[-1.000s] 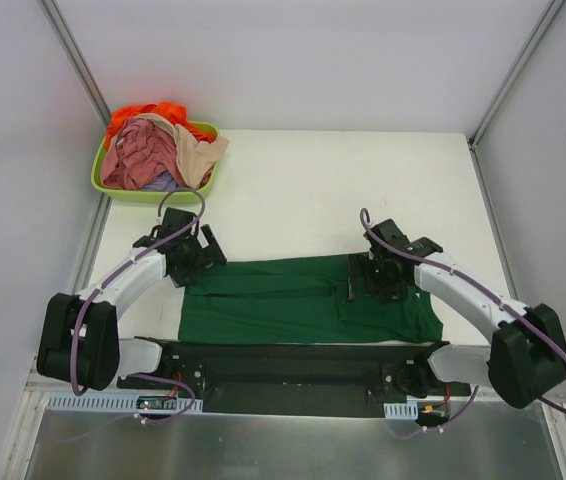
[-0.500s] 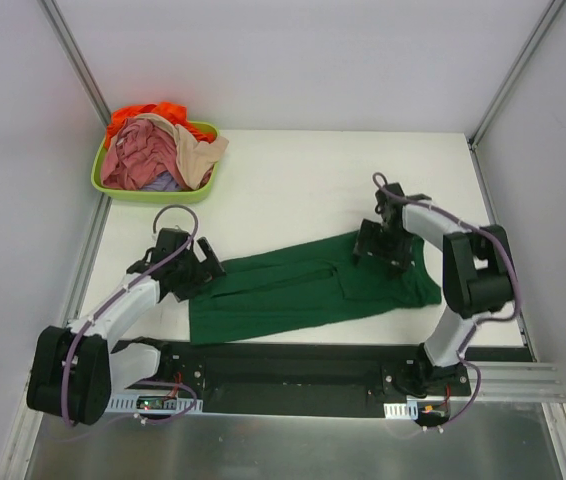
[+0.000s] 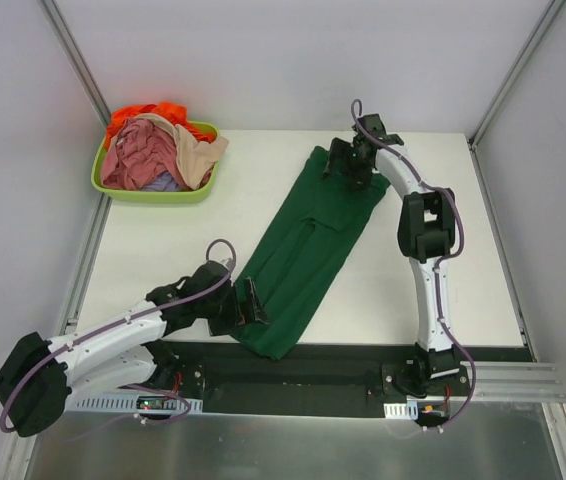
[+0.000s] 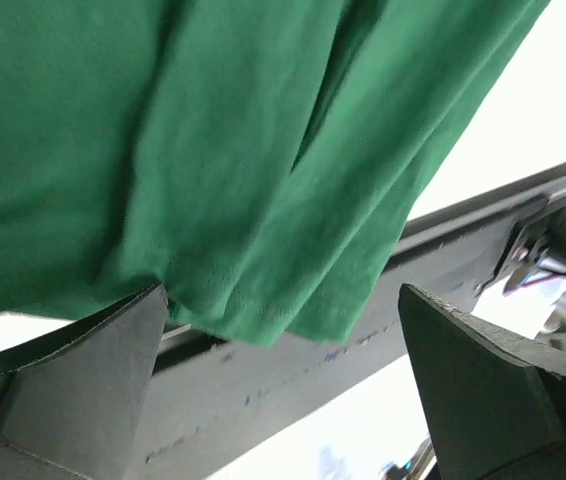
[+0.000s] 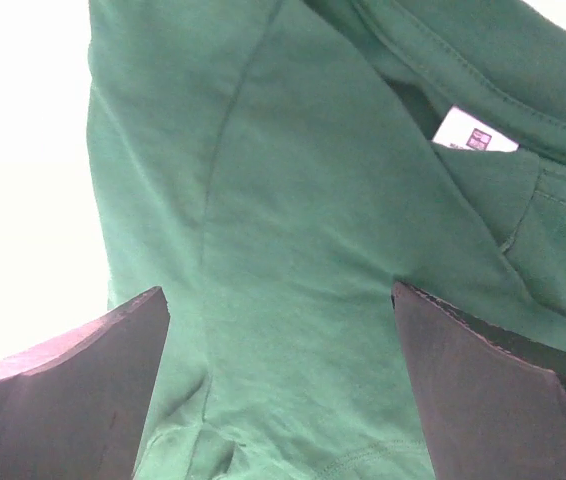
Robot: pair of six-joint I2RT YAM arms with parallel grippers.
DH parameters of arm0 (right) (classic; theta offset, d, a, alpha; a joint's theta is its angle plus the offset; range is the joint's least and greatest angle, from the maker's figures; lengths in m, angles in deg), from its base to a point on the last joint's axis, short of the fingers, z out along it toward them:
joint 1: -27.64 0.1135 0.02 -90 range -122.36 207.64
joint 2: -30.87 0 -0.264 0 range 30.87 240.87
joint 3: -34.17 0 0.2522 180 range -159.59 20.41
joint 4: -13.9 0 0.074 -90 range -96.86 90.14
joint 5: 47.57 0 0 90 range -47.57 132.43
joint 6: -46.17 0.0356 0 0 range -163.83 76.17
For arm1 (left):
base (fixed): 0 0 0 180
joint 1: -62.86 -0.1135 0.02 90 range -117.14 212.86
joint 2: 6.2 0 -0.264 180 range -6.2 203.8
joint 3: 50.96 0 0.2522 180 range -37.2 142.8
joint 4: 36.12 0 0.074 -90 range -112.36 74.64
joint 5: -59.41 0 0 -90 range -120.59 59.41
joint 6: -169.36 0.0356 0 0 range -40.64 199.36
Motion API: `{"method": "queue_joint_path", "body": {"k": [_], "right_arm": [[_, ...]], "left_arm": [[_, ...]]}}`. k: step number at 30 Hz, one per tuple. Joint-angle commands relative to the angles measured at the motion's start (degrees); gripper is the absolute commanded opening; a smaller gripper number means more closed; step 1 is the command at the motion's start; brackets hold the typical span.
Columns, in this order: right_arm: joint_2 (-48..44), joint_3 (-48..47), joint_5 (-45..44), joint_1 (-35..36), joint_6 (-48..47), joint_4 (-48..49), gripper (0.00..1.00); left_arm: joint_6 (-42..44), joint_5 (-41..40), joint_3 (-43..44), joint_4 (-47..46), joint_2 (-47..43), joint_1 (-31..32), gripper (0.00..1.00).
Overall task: Fold and stack the t-shirts
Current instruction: Rotate the tshirt 90 degrees
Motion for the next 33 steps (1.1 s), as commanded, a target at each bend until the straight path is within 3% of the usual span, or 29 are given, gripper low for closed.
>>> {"method": "queue_joint_path", "body": {"k": [1, 4, 9, 11, 14, 20, 22, 25, 33], "right_arm": [[-3.59, -4.71, 3.14, 0.00, -2.61, 2.03, 0.96], [-8.24, -3.66, 1.31, 0.70, -5.85, 1.34, 0.96], [-17.12, 5.02, -5.20, 4.29, -9.38, -4.72, 0.96], [-20.72, 12.21, -2.59, 5.96, -7.90, -5.17, 0.96], [-27.83, 26.88, -0.01, 9.82, -4.03, 2.27, 0.96], [-35.50, 45.19, -6.17, 19.41, 3.79, 6.07, 0.96], [-36.12, 48.71, -4.34, 20.30, 5.90, 8.87, 0.96], [-34.19, 50.05, -3.27, 20.21, 6.53, 11.18, 0.96], [-24.70, 43.55, -5.38, 14.95, 3.28, 5.73, 0.96]], "left_arm": [[4.61, -2.25, 8.07, 15.95, 1.47, 2.54, 0.99], [8.57, -3.04, 13.19, 25.02, 2.27, 2.54, 0.99], [14.11, -2.86, 18.19, 25.83, 3.14, 2.54, 0.99], [15.69, -7.31, 20.39, 24.96, 5.33, 2.63, 0.99], [18.33, -12.35, 23.73, 21.71, 12.43, 1.67, 0.99], [20.36, -3.32, 25.24, 11.35, 22.56, -1.41, 0.99], [20.27, -0.33, 24.36, 8.26, 24.75, -1.32, 0.99], [19.83, 3.54, 22.96, 4.75, 28.09, -1.32, 0.99], [16.14, 9.35, 21.89, -0.27, 35.39, -1.06, 0.99]]}}
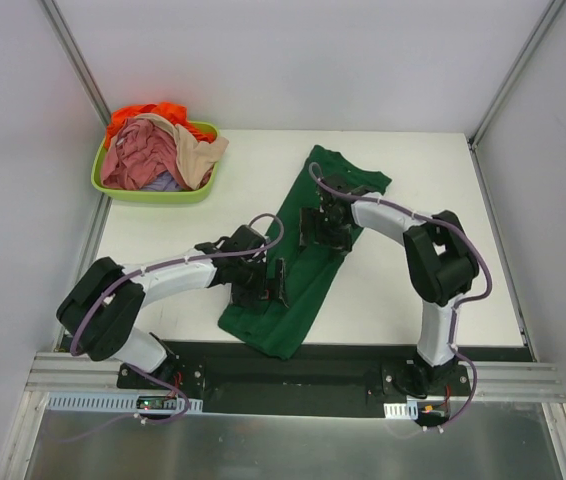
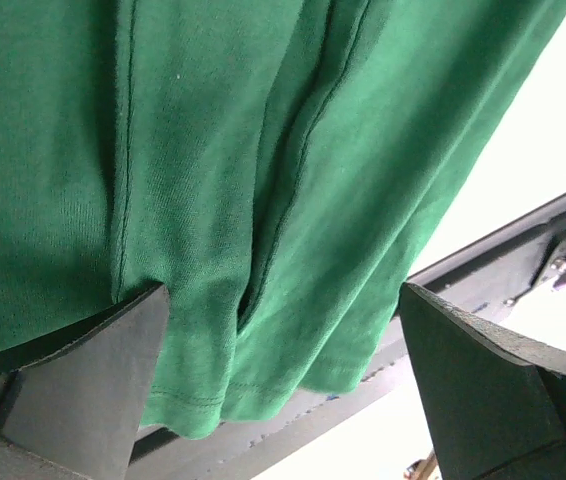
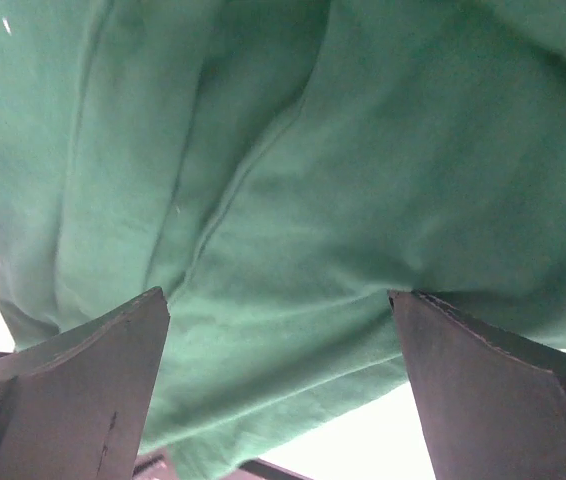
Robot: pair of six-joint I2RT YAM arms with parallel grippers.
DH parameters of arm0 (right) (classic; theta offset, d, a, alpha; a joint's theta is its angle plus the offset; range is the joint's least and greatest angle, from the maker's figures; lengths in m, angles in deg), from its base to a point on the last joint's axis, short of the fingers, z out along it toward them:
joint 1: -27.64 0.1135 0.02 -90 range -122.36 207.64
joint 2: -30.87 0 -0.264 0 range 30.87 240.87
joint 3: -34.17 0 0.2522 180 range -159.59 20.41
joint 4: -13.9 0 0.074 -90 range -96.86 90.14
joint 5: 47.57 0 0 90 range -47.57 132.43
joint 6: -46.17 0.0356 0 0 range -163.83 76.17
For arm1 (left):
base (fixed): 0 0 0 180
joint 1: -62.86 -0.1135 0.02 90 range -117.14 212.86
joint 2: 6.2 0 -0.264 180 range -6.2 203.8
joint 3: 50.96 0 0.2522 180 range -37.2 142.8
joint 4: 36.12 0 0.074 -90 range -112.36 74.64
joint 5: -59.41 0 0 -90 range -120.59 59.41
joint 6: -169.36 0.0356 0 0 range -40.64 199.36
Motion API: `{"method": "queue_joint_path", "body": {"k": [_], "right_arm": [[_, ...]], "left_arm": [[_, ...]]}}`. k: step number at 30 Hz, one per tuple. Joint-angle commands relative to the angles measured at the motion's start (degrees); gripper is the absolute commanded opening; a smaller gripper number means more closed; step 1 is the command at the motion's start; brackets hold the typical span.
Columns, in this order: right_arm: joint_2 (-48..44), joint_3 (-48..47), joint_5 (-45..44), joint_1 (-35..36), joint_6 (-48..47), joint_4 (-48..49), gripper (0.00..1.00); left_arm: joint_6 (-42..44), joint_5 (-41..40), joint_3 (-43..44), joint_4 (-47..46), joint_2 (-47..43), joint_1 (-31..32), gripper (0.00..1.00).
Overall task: Fold and stack the t-shirts
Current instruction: Rotate the tshirt 90 degrees
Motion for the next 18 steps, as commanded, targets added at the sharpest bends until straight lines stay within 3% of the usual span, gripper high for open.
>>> {"method": "queue_joint_path", "body": {"k": [1, 7, 10, 18], "right_arm": [[5.18, -4.56, -2.52, -4.57, -1.49, 0.15, 0.96], [11.95, -14.05, -1.73, -10.56, -7.72, -1.24, 0.96], [13.37, -20.90, -1.90, -12.76, -10.27, -6.86, 0.96], [-3.22, -24.80, -8.84, -13.46, -16.70, -15.57, 0.96]], "left_arm": [[-2.04, 3.93, 0.28, -4.01, 4.23, 0.78, 0.99], [-6.08, 5.34, 5.28, -6.56, 10.46, 2.80, 0.99], [-7.93, 5.08, 9.85, -6.65, 12.76, 4.11, 0.99], [-5.13, 7.79, 13.73, -6.65, 9.61, 5.44, 0.99]]}}
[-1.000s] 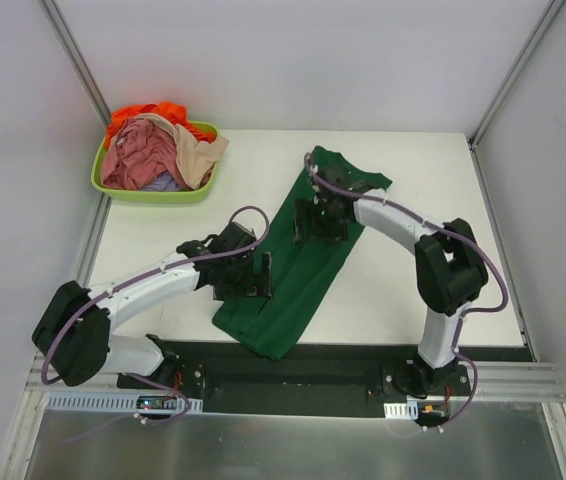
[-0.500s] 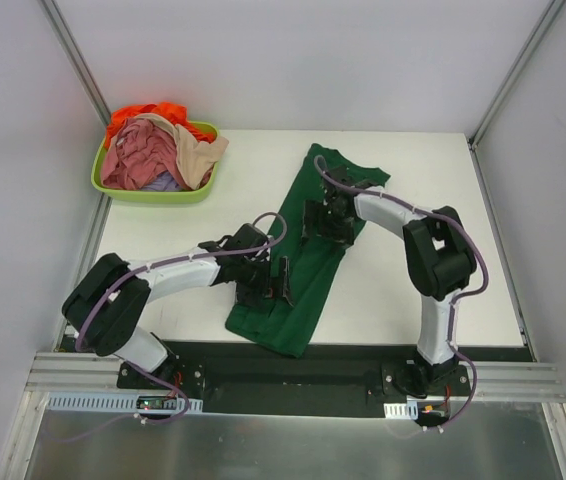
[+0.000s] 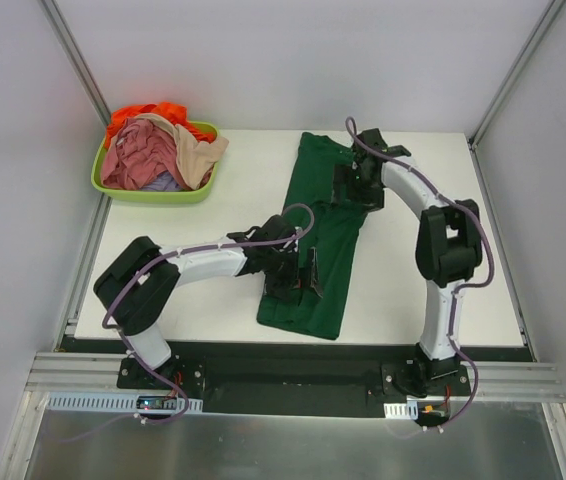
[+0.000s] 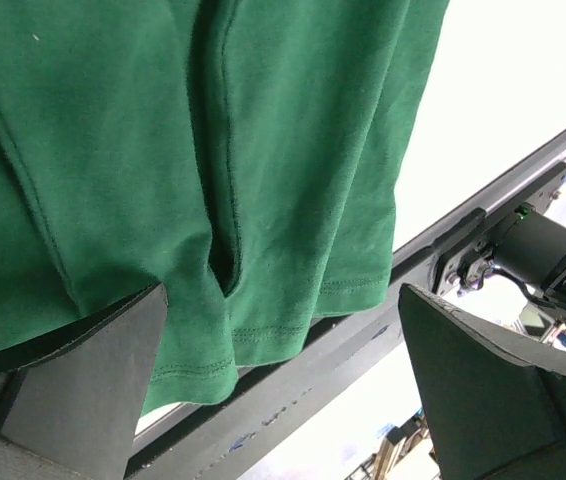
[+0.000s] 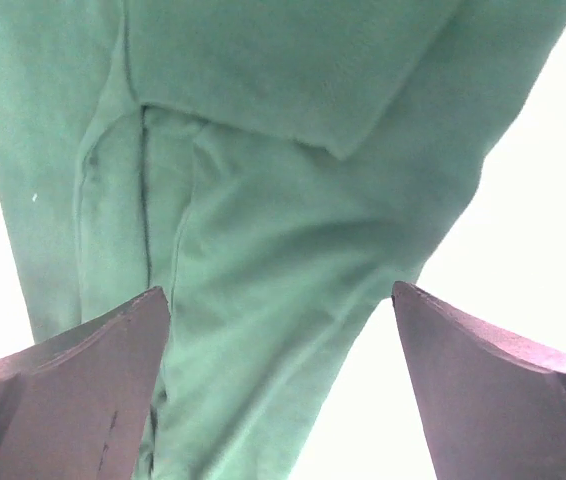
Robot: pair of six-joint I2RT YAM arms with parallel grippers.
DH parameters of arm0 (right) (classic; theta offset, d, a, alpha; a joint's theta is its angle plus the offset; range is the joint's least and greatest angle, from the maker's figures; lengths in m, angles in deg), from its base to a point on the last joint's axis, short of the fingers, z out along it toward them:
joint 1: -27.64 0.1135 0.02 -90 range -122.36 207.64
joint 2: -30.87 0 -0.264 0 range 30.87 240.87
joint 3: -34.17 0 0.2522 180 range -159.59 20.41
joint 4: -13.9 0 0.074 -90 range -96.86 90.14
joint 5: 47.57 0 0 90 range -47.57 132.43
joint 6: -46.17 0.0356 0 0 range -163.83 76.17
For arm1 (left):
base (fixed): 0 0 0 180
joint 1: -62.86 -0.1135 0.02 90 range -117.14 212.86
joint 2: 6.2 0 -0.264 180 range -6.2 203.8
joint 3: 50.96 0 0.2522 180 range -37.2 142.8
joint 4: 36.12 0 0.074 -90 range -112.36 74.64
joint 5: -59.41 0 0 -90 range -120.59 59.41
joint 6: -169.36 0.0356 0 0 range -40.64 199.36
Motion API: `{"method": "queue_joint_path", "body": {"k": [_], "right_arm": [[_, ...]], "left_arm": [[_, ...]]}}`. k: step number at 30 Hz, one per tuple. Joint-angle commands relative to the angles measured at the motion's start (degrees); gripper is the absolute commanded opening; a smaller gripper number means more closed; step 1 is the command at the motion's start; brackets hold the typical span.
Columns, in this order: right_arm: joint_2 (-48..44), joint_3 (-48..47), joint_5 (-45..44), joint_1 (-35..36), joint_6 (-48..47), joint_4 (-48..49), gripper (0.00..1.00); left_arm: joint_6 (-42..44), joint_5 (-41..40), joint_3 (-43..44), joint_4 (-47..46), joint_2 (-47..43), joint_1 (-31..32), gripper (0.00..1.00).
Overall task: Fold and stack the t-shirts
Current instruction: Rotate the tshirt 90 degrees, then grab the bottom of the folded rectangular tshirt with both arms
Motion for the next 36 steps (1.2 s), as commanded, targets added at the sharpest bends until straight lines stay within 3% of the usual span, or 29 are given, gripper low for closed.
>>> {"method": "queue_joint_path", "body": {"k": [1, 4, 7, 10, 13, 17, 20, 25, 30, 36], "right_arm": [[-17.30, -0.32, -5.55, 0.42, -5.16, -6.42, 0.96], [-31.53, 10.47, -7.74, 0.59, -3.41, -3.36, 0.96], [-49.96, 25.05, -11.78, 0.59, 1.33, 5.58, 0.96], [-64.23, 43.50, -14.68, 0.15, 13.08, 15.62, 0.96], [-75.67, 58.81, -11.02, -0.11, 16.90, 27.66, 0.96], [-84.12, 65.17, -5.19, 4.00, 22.43, 22.42, 0.96], [-83.97, 69.48, -5.81, 11.99, 24.02, 21.98, 0.98], [-69.94, 67.30, -5.02, 23.95, 23.77, 17.06, 0.99], [-60.42, 62.73, -10.29, 30.90, 24.64, 12.83, 0.99], [-56.11, 61.49, -10.39, 36.01, 26.48, 11.43, 0.94]], "left_arm": [[2.76, 1.57, 0.71, 1.15, -5.58, 0.45, 0.99], [6.37, -2.37, -2.01, 4.13, -13.83, 0.45, 0.99], [7.69, -12.11, -5.26, 9.31, -23.85, 0.28, 0.99], [6.65, -19.08, -10.18, 13.36, -30.20, -1.99, 0.99], [5.41, -15.77, -15.02, 14.07, -32.67, -7.26, 0.99], [4.97, -10.67, -18.45, 12.85, -31.01, -9.65, 0.99], [5.23, -5.75, -19.95, 9.60, -28.73, -9.65, 0.93], [5.41, -1.95, -20.92, 7.66, -24.86, -9.31, 0.71], [4.88, -1.51, -20.66, 6.25, -21.52, -6.58, 0.56], [4.18, -3.09, -20.40, 5.55, -18.79, -6.14, 0.44]]}}
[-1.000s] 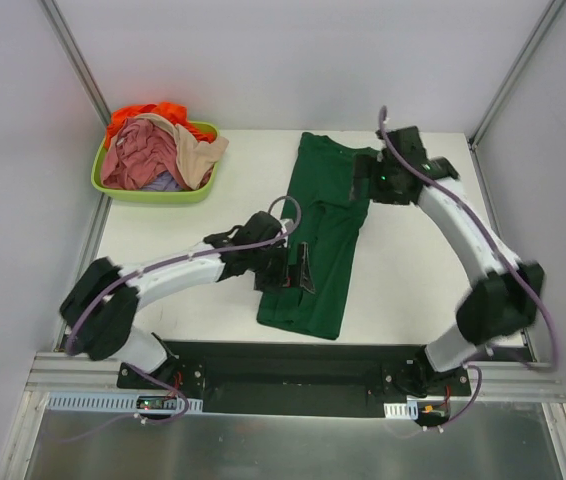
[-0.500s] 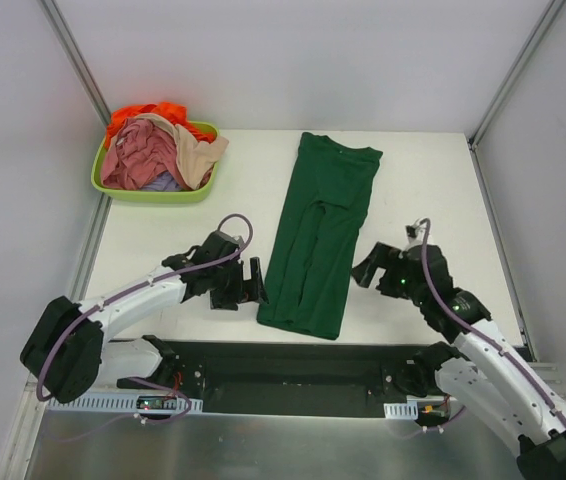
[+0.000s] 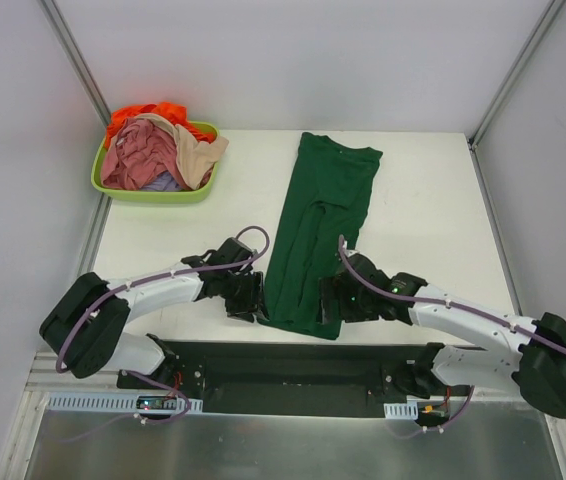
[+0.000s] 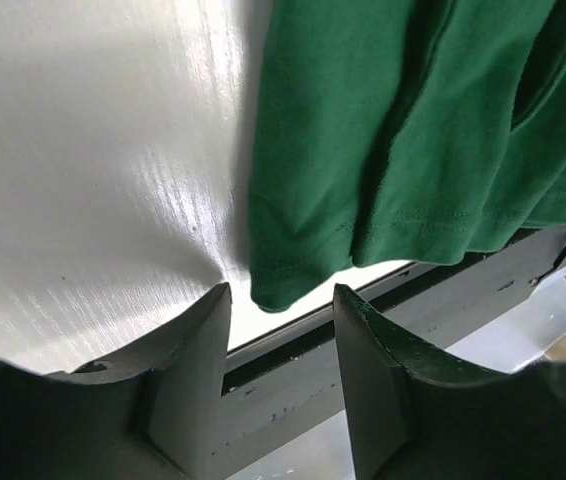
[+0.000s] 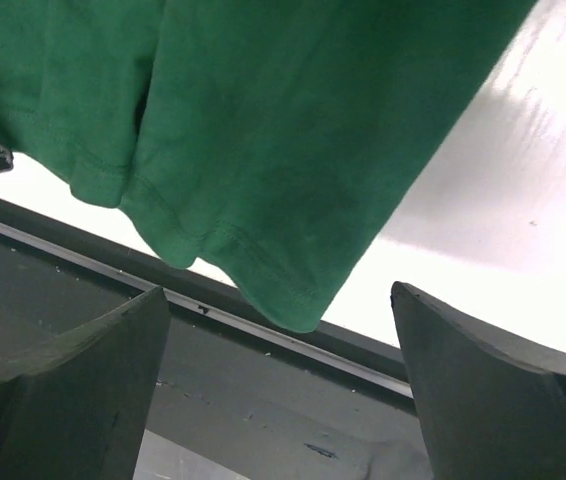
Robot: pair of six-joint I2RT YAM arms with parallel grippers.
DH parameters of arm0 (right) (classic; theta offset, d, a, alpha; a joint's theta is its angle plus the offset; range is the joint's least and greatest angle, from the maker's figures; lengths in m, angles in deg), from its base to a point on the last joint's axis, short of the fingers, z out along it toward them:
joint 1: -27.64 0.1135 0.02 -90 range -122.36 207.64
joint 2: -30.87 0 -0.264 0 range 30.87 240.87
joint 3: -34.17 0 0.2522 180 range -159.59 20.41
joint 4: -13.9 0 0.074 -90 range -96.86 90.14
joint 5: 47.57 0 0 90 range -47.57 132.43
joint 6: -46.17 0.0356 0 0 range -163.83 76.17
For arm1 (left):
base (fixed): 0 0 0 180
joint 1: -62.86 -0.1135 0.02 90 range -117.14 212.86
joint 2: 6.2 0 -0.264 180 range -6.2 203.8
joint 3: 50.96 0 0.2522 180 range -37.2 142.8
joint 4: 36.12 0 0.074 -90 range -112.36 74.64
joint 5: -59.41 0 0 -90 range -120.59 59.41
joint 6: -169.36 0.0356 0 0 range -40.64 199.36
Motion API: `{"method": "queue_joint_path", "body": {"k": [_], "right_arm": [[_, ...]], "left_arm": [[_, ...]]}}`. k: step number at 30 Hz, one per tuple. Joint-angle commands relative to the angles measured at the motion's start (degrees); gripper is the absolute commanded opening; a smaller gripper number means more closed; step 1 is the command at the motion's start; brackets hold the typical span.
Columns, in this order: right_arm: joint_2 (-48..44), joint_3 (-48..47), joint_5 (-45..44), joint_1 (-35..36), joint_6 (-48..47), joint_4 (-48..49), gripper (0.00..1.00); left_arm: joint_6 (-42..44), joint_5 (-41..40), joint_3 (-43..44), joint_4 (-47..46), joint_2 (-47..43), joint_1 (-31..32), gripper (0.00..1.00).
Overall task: Fold and stack the t-shirts
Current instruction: Grab the bottom of the folded rectangular tshirt with both arms
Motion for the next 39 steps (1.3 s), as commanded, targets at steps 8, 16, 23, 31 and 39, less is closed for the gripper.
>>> {"method": "queue_joint_path", "body": {"k": [8, 16, 23, 31, 39], "right_arm": [[4.70, 0.28, -1.20, 3.65, 7.03, -1.14, 0.81], [5.31, 1.95, -0.06, 4.62, 9.84, -0.61, 0.70], [5.13, 3.89, 1.69, 4.79, 11.52, -0.35, 0.43], [0.66, 7.22, 1.34, 5.49, 11.34, 0.61, 0.17], [-6.11, 11.88, 3.28, 8.04, 10.19, 6.59, 0.01]], "left_arm": [[0.33, -0.98, 0.48, -1.36, 3.65, 0.35, 0.14], [0.16, -2.56, -0.04, -1.36, 3.92, 0.35, 0.00], [-0.28, -3.88, -1.28, -1.36, 2.25, 0.26, 0.00], [-0.63, -4.76, -3.82, -1.36, -1.35, 0.27, 0.00], [-0.19, -3.44, -6.90, -1.36, -6.62, 0.35, 0.00]]}}
